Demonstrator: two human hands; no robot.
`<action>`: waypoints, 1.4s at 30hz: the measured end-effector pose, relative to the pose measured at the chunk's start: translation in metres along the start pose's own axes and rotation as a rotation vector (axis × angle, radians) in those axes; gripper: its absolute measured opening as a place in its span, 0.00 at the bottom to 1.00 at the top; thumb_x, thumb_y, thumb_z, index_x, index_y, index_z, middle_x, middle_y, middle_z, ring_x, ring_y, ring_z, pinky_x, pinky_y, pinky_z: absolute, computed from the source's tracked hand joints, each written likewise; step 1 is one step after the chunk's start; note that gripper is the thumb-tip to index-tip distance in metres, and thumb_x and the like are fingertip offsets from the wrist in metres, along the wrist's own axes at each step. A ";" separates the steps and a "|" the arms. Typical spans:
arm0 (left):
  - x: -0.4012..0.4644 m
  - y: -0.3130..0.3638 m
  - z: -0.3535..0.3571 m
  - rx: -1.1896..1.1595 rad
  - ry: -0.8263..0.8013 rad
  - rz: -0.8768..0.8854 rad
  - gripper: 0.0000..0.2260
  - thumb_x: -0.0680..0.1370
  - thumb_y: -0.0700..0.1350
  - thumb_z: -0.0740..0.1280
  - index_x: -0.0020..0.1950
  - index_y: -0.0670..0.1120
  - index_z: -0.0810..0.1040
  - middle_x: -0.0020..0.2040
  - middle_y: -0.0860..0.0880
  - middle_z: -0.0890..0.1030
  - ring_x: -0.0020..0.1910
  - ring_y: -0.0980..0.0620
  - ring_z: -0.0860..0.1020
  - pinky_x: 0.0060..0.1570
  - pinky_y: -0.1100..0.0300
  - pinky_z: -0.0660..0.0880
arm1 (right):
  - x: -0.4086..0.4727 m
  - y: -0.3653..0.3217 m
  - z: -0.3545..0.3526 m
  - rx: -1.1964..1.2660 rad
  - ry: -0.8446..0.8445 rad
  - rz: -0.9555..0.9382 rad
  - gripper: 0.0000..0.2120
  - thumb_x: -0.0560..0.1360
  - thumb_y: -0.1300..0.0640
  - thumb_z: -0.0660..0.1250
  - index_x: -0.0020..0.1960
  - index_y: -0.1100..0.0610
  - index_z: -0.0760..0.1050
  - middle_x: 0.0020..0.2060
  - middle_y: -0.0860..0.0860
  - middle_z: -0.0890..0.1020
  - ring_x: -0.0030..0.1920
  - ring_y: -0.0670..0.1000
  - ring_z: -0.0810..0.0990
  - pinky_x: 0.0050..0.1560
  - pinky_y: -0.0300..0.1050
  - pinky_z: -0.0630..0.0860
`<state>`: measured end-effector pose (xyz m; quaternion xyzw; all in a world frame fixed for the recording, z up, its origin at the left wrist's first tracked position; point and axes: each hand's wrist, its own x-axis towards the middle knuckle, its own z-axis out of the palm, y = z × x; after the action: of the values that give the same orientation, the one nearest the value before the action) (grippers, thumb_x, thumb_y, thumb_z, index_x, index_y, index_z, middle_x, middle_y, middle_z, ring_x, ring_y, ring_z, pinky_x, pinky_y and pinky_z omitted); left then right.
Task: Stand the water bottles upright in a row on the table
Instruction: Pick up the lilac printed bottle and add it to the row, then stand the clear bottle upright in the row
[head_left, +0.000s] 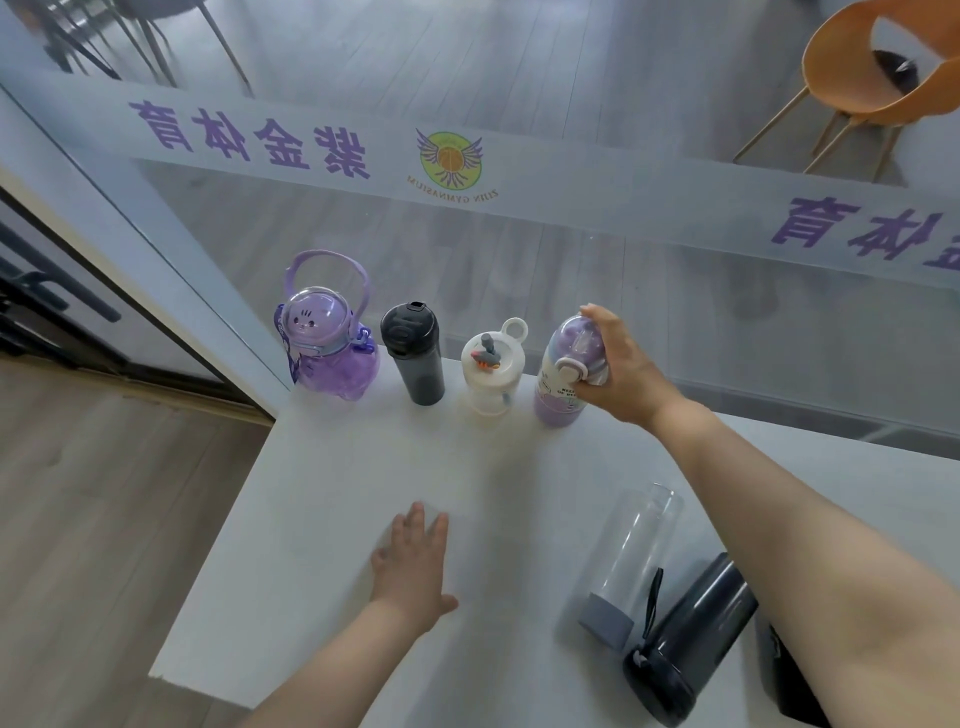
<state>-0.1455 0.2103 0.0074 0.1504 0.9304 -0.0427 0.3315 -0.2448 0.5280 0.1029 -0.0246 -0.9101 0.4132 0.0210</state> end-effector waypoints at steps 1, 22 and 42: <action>0.000 0.000 0.000 0.002 0.002 0.000 0.48 0.72 0.61 0.69 0.78 0.51 0.38 0.79 0.44 0.37 0.78 0.41 0.41 0.71 0.43 0.60 | 0.001 0.000 -0.001 0.000 -0.004 -0.003 0.40 0.68 0.54 0.76 0.73 0.46 0.57 0.70 0.45 0.66 0.66 0.49 0.68 0.65 0.45 0.67; -0.002 0.009 0.002 -0.148 0.035 -0.012 0.41 0.75 0.59 0.66 0.78 0.52 0.43 0.79 0.47 0.40 0.78 0.44 0.43 0.74 0.44 0.55 | -0.077 0.001 -0.012 -0.180 0.080 0.026 0.36 0.72 0.65 0.67 0.76 0.55 0.56 0.74 0.53 0.62 0.74 0.53 0.59 0.74 0.46 0.55; 0.004 0.058 0.003 -0.106 0.008 -0.084 0.48 0.69 0.63 0.71 0.77 0.55 0.42 0.79 0.47 0.41 0.78 0.43 0.43 0.70 0.38 0.59 | -0.209 0.063 0.028 -0.916 -0.535 -0.116 0.42 0.48 0.66 0.77 0.60 0.47 0.76 0.56 0.52 0.81 0.57 0.62 0.80 0.55 0.59 0.77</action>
<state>-0.1293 0.2658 0.0035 0.0937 0.9382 -0.0064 0.3332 -0.0364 0.5350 0.0334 0.1253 -0.9707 -0.0362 -0.2016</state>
